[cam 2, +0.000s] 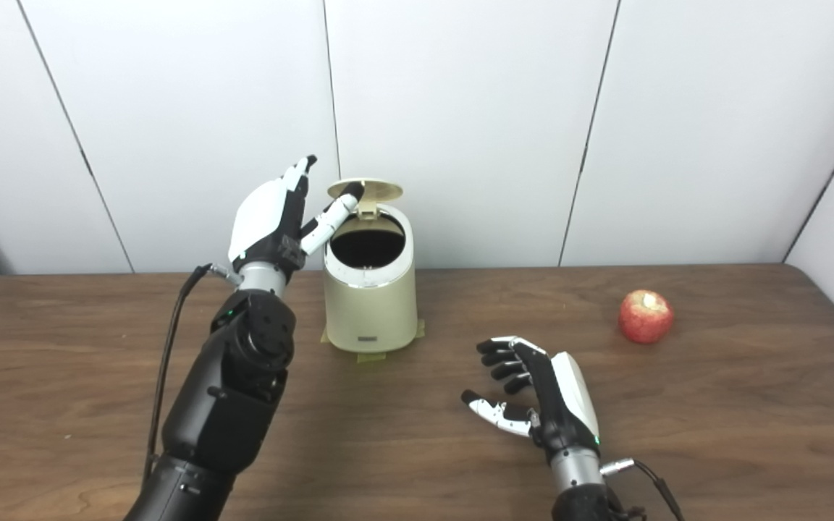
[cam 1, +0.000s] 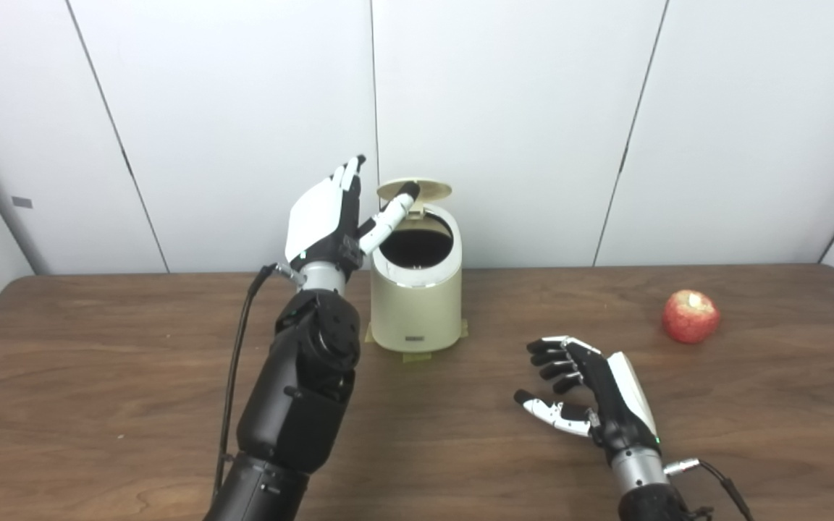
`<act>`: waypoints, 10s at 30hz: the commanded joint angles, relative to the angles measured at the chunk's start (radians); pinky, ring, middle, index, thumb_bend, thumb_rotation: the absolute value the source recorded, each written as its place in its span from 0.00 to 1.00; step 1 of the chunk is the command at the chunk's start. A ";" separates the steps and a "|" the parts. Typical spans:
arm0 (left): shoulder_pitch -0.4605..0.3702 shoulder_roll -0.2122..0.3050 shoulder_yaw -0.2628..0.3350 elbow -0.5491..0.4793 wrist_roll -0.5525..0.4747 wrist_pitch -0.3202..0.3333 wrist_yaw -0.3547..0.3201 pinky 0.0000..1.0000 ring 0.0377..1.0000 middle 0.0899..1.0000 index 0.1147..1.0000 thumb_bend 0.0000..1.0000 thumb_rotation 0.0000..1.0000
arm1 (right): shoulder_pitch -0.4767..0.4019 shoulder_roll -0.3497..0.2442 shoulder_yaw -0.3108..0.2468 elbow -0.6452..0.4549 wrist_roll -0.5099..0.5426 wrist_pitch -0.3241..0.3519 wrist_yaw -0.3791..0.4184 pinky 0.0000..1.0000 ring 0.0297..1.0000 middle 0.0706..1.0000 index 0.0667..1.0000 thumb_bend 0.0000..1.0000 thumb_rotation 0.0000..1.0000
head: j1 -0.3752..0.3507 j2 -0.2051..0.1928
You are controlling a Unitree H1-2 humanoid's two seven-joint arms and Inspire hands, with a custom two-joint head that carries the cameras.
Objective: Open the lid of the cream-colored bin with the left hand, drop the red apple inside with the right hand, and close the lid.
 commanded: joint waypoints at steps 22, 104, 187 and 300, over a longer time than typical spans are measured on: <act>0.432 0.071 0.158 -0.274 -0.476 -0.463 0.052 0.93 0.98 0.98 0.97 0.34 1.00 | -0.129 -0.143 -0.027 -0.182 -0.159 -0.054 -0.023 0.34 0.45 0.64 0.62 0.34 0.17 | 0.008 -0.004; 0.754 0.077 0.192 -0.416 -0.752 -0.529 -0.048 0.91 0.94 0.94 0.90 0.35 0.92 | -0.564 -0.612 0.265 0.372 -0.412 0.200 0.661 0.44 0.58 0.69 0.75 0.74 0.01 | 0.020 0.006; 0.743 0.047 0.146 -0.368 -0.701 -0.538 -0.027 0.99 0.99 0.97 0.93 0.29 0.97 | -0.788 -0.101 0.294 0.303 -0.469 -0.153 0.112 0.29 0.40 0.52 0.43 0.51 0.00 | 0.044 -0.008; -0.129 0.207 -0.209 -0.312 0.235 -0.032 -0.305 1.00 1.00 0.92 0.90 0.94 1.00 | -0.057 -0.045 -0.068 0.065 0.296 -0.146 0.108 0.63 0.75 0.77 0.81 0.24 0.82 | 0.075 -0.024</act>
